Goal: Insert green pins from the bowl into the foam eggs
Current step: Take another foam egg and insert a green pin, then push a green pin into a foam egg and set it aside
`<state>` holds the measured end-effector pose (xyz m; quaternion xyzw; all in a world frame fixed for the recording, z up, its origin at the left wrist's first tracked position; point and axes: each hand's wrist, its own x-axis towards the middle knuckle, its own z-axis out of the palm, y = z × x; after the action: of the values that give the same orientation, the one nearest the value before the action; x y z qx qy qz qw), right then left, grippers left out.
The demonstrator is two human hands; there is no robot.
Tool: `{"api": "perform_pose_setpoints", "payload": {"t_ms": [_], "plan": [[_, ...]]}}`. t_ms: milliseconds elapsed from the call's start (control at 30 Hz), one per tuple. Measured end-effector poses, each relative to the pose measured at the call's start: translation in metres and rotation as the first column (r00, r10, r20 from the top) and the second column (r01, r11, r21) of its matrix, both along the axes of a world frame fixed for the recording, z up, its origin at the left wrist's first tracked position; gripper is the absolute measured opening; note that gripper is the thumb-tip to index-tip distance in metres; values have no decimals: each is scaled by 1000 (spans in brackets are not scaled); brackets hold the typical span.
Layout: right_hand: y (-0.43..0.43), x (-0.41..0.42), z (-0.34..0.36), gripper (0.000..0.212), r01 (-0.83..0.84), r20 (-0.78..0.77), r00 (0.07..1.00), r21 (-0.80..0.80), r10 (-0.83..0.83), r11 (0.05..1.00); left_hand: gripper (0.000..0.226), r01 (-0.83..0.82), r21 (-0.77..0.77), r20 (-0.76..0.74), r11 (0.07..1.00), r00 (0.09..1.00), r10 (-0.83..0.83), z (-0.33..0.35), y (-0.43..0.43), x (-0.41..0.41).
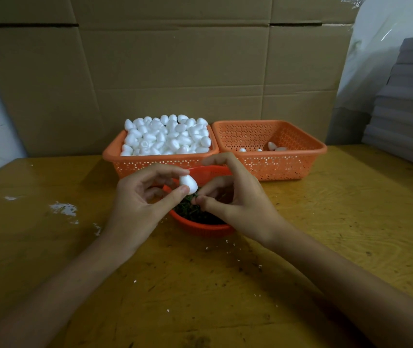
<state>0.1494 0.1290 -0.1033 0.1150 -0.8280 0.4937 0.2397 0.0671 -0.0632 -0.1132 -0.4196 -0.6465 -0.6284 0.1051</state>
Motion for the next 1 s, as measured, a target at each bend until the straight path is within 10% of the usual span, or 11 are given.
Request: {"api": "perform_pose_setpoints", "payload": {"t_ms": [1000], "plan": [[1,2,3,36,6,-15,1000,-153,-8,988,36,14,102,153,995,988,-29,1,0,1]]}}
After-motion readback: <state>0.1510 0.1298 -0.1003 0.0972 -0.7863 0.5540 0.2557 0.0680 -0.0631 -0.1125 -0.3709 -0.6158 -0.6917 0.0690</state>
